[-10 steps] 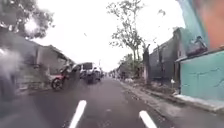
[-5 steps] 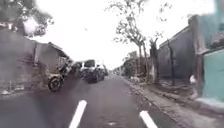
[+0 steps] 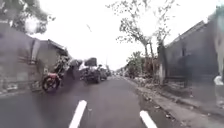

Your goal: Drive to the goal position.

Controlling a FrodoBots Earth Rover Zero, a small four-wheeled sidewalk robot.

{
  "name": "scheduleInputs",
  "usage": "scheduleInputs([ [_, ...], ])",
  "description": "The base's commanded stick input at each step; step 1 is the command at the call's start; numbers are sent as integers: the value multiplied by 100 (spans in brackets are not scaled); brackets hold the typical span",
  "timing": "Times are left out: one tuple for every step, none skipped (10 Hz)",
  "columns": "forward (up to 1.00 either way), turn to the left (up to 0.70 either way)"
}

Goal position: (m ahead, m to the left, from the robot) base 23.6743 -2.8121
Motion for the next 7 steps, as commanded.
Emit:
scheduleInputs([
  [100,0],
  [100,7],
  [100,1],
  [100,0],
  [100,6],
  [100,14],
  [100,12],
])
